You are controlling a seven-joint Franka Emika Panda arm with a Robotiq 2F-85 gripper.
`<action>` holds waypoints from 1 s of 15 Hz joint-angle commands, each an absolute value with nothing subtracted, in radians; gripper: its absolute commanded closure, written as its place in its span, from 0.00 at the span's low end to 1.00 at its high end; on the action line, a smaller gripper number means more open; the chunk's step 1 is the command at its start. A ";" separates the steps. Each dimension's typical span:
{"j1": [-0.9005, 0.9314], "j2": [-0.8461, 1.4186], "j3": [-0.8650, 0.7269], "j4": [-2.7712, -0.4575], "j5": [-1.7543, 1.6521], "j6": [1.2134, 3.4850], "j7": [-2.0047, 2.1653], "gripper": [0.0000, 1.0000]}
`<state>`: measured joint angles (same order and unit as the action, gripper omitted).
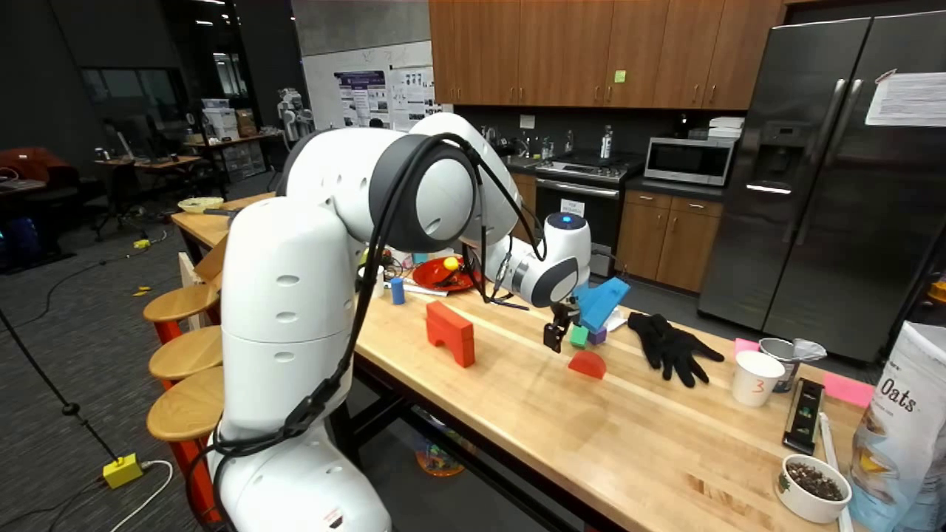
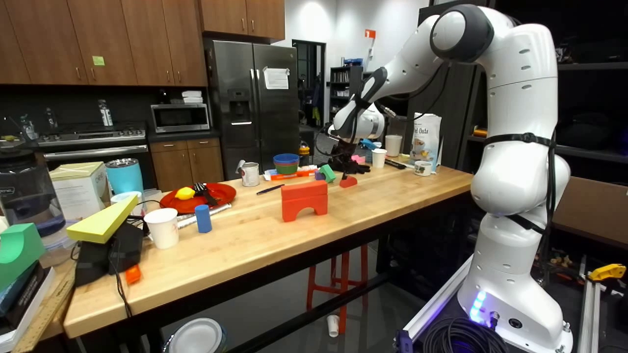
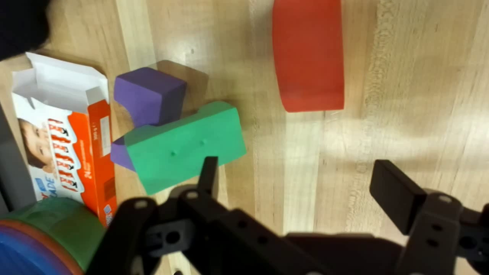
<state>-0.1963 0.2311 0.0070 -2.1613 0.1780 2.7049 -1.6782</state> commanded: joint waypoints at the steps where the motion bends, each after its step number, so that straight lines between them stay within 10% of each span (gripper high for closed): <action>1: -0.198 0.253 0.006 -2.121 0.160 2.647 -1.662 0.00; 15: -0.205 0.260 0.003 -2.085 0.170 2.499 -1.664 0.00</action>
<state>-0.1972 0.2954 0.0057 -2.0753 0.1787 2.4861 -1.6553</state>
